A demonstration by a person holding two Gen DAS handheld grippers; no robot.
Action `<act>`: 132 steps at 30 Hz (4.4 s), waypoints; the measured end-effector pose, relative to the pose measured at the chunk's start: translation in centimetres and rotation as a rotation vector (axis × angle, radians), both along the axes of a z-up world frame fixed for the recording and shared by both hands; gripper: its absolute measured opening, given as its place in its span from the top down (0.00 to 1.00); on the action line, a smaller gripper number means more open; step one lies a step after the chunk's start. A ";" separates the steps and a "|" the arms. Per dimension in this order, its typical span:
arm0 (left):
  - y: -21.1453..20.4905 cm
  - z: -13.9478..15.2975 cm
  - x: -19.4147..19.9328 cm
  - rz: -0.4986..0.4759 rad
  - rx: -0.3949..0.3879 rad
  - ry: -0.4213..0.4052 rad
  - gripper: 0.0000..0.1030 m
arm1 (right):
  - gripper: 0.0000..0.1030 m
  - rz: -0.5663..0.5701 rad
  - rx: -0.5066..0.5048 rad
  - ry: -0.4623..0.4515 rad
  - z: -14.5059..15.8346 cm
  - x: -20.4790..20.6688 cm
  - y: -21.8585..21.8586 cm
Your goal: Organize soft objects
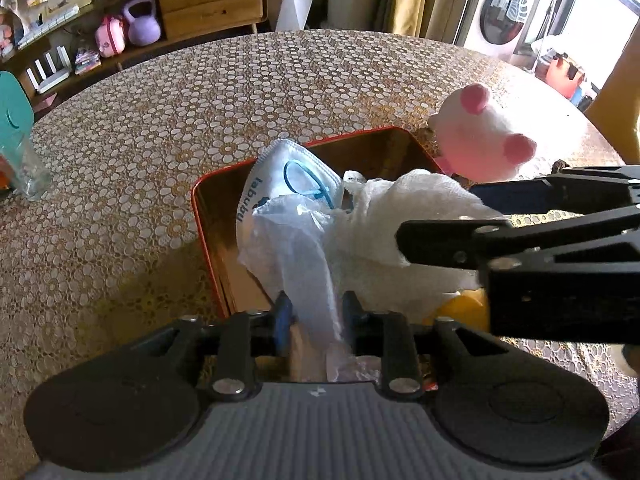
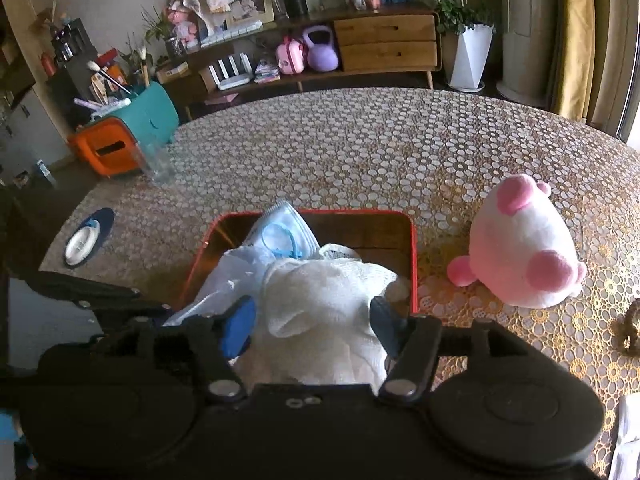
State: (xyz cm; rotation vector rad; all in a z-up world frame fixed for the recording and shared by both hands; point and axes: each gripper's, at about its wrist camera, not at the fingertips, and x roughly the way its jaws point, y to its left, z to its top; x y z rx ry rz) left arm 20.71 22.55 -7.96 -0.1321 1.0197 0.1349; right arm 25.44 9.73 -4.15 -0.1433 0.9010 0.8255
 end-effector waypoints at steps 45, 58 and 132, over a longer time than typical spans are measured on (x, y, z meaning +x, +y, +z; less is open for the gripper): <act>-19.0 8.3 -3.3 -0.272 -0.053 -0.199 0.16 | 0.05 -0.289 0.151 -0.116 8.6 -5.0 -30.0; -26.8 4.1 2.9 -0.247 -0.104 -0.103 0.02 | 0.05 -0.477 0.094 -0.090 5.7 0.6 -37.3; -30.8 -6.1 12.1 0.005 -0.070 0.022 0.88 | 0.57 -0.556 0.010 0.005 -5.0 14.0 -37.3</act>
